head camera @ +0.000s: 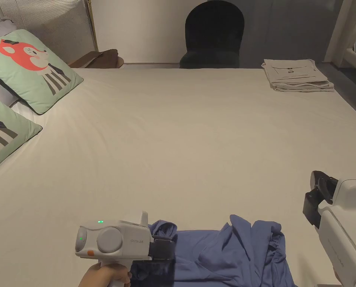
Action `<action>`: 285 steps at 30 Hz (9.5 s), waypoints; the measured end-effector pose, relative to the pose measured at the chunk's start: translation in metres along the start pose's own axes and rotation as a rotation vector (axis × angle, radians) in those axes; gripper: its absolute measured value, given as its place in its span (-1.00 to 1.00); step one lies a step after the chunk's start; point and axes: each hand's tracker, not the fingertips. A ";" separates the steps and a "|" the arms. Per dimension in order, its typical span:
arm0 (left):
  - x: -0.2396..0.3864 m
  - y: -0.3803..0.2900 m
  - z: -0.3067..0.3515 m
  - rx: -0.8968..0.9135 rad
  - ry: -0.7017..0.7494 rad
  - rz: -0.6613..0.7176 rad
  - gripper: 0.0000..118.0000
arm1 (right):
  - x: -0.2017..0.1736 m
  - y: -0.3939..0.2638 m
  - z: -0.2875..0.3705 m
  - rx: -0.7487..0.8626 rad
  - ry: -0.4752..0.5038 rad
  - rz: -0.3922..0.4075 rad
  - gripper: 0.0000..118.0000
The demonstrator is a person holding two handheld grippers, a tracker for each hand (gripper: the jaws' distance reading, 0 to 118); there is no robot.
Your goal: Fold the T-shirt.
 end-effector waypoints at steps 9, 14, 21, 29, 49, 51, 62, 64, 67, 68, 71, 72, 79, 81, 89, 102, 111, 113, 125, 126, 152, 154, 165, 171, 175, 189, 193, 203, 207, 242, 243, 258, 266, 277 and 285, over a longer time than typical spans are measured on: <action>0.000 -0.003 0.068 0.374 0.073 0.029 0.85 | -0.007 0.000 0.000 0.002 0.019 -0.006 -1.00; -0.008 -0.020 0.079 0.575 0.289 -0.086 -0.09 | -0.010 0.001 -0.001 0.004 0.032 -0.010 -1.00; -0.023 -0.037 0.041 0.431 0.383 -0.147 -1.00 | -0.010 0.001 -0.001 0.002 0.036 -0.012 -1.00; 0.001 -0.053 -0.012 0.237 0.235 -0.136 -1.00 | -0.002 -0.004 0.000 -0.010 0.022 -0.012 -1.00; 0.018 -0.032 0.026 0.266 -0.158 0.039 -1.00 | 0.006 -0.003 -0.002 -0.020 -0.004 -0.007 -1.00; -0.006 -0.025 0.044 0.260 -0.233 0.106 -1.00 | 0.003 -0.003 -0.003 -0.020 0.002 -0.010 -1.00; -0.121 -0.015 0.067 0.153 -0.176 0.314 0.53 | -0.010 -0.003 -0.009 -0.029 0.026 -0.004 -1.00; -0.134 -0.019 0.060 0.135 -0.197 0.340 0.86 | -0.010 -0.004 -0.010 -0.036 0.031 -0.007 -1.00; -0.146 -0.023 0.044 0.087 -0.227 0.415 0.85 | -0.012 -0.005 -0.012 -0.044 0.036 -0.003 -1.00; -0.155 -0.023 0.036 0.072 -0.237 0.421 0.85 | -0.013 -0.005 -0.012 -0.046 0.037 0.000 -1.00; -0.156 -0.024 0.026 0.061 -0.252 0.421 0.81 | -0.013 -0.006 -0.013 -0.052 0.035 0.004 -1.00; -0.149 -0.024 0.030 0.077 -0.254 0.410 0.80 | -0.014 -0.006 -0.014 -0.058 0.030 0.008 -1.00; -0.128 -0.019 0.020 0.064 -0.146 0.288 -0.32 | -0.013 -0.006 -0.017 -0.057 0.023 -0.003 -1.00; -0.135 -0.016 0.022 0.075 -0.144 0.288 -0.43 | -0.013 -0.006 -0.016 -0.055 0.026 -0.007 -1.00; -0.130 -0.019 0.048 0.121 -0.111 0.279 -0.82 | -0.013 -0.004 -0.016 -0.050 0.036 -0.015 -1.00; -0.164 -0.021 0.105 0.200 -0.002 0.297 -0.90 | -0.014 0.001 -0.012 -0.027 0.055 -0.014 -1.00; -0.102 0.004 0.113 0.210 0.013 0.212 -0.90 | -0.013 0.000 -0.008 -0.023 0.064 -0.023 -1.00; -0.073 0.014 0.106 0.186 0.002 0.184 -0.90 | -0.011 0.000 -0.006 -0.022 0.064 -0.022 -1.00; 0.065 0.030 0.022 0.032 -0.141 -0.042 -0.90 | 0.012 -0.002 0.006 -0.015 0.034 -0.026 -1.00; 0.074 0.030 0.015 0.019 -0.151 -0.053 -0.90 | 0.014 -0.002 0.006 -0.015 0.029 -0.026 -1.00; 0.130 0.003 0.041 0.463 -0.029 -0.176 0.83 | 0.026 -0.001 0.014 -0.006 0.001 -0.045 -1.00; 0.122 -0.003 0.048 0.534 0.031 -0.196 0.66 | 0.026 -0.001 0.014 -0.003 0.003 -0.049 -1.00; 0.083 -0.038 0.001 0.409 0.124 -0.207 -1.00 | 0.023 -0.003 0.017 -0.004 0.013 -0.054 -1.00; 0.109 -0.060 -0.032 0.311 0.044 -0.298 -1.00 | 0.028 -0.004 0.019 -0.004 0.006 -0.054 -1.00; 0.137 -0.067 -0.052 0.272 0.021 -0.372 -1.00 | 0.032 -0.006 0.019 -0.008 -0.008 -0.056 -1.00; 0.149 -0.065 -0.041 0.346 -0.050 -0.255 -1.00 | 0.029 -0.004 0.023 -0.005 -0.006 -0.053 -1.00; 0.143 -0.043 0.008 0.489 -0.041 -0.272 -1.00 | 0.021 0.001 0.022 0.014 0.009 -0.047 -1.00; 0.094 0.004 0.110 0.800 0.101 -0.287 -1.00 | -0.006 0.011 0.022 0.064 0.021 -0.033 -1.00; 0.064 0.008 0.125 0.863 0.224 -0.283 -1.00 | -0.016 0.013 0.022 0.082 0.024 -0.023 -1.00; 0.019 0.005 0.129 0.843 0.299 -0.205 -1.00 | -0.104 -0.080 -0.033 -0.263 0.225 0.040 -1.00; 0.018 0.004 0.127 0.837 0.300 -0.206 -1.00 | -0.108 -0.090 -0.036 -0.287 0.233 0.034 -1.00; 0.002 -0.017 0.083 0.643 0.232 -0.137 -1.00 | -0.112 -0.148 -0.067 -0.552 0.230 0.010 -1.00; -0.007 -0.016 0.038 0.323 0.053 0.044 -0.05 | -0.110 -0.148 -0.065 -0.548 0.237 0.000 -1.00; -0.040 -0.003 -0.013 0.034 -0.254 0.340 0.86 | -0.106 -0.149 -0.065 -0.548 0.248 -0.024 -1.00; -0.033 -0.006 -0.025 -0.001 -0.275 0.288 -0.30 | -0.104 -0.150 -0.065 -0.548 0.256 -0.043 -1.00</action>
